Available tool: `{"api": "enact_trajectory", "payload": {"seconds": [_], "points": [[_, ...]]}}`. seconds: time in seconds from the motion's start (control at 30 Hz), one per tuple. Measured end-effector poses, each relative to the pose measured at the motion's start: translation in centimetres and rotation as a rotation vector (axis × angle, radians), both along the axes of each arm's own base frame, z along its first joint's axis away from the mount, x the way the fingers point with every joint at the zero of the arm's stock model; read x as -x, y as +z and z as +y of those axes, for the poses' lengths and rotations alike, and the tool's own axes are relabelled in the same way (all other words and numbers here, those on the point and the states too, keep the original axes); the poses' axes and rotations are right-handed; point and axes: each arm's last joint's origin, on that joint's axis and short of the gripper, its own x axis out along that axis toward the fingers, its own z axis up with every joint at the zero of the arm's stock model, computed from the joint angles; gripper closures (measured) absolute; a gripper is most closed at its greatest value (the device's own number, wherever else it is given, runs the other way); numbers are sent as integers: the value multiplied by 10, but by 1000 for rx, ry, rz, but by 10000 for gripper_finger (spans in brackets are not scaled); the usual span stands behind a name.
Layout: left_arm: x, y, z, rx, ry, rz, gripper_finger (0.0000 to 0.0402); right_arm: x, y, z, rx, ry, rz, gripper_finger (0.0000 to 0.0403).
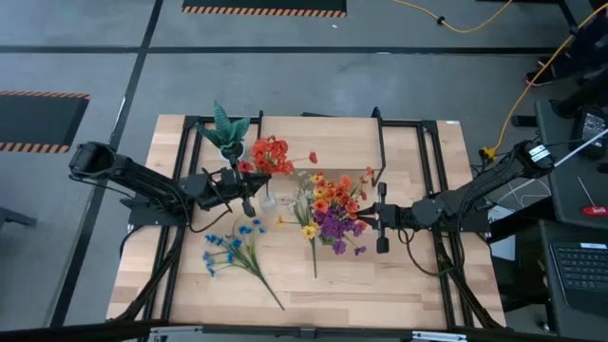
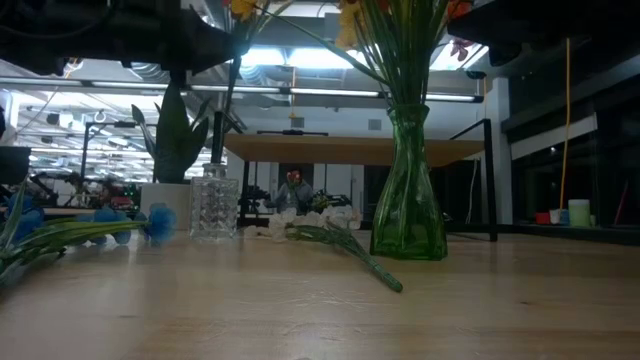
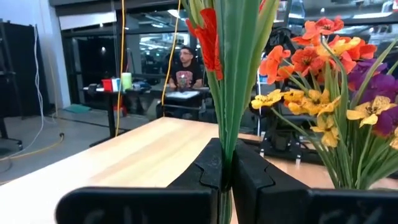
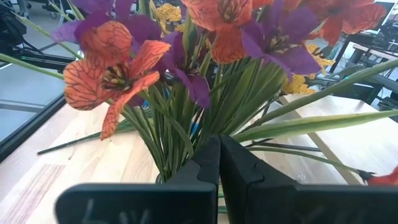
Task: Pick and place flowers into a vace then onto a shelf
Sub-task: Put the red flowers into the transparent vase
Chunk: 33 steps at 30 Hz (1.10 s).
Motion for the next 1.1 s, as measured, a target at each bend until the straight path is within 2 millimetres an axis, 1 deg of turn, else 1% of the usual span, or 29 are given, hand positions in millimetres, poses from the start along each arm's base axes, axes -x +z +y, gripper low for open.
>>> {"api": "enact_trajectory", "payload": {"seconds": [0.17,0.3,0.43,0.53,0.63,0.83,1.1], "points": [[-1,-2,0,-2,14,14,393,0,0,0,0,0,1,393],[3,-15,0,16,9,29,393,0,0,0,1,0,3,393],[11,-25,1,29,6,-26,393,0,0,0,1,0,4,393],[15,-28,1,13,-22,-62,393,0,0,0,1,0,4,393],[13,-32,0,-3,-49,-43,393,0,0,0,1,0,4,393],[8,-45,0,-16,-39,36,391,0,0,0,1,0,4,393],[5,-53,-1,10,-36,70,391,0,-1,0,2,0,5,393]]}}
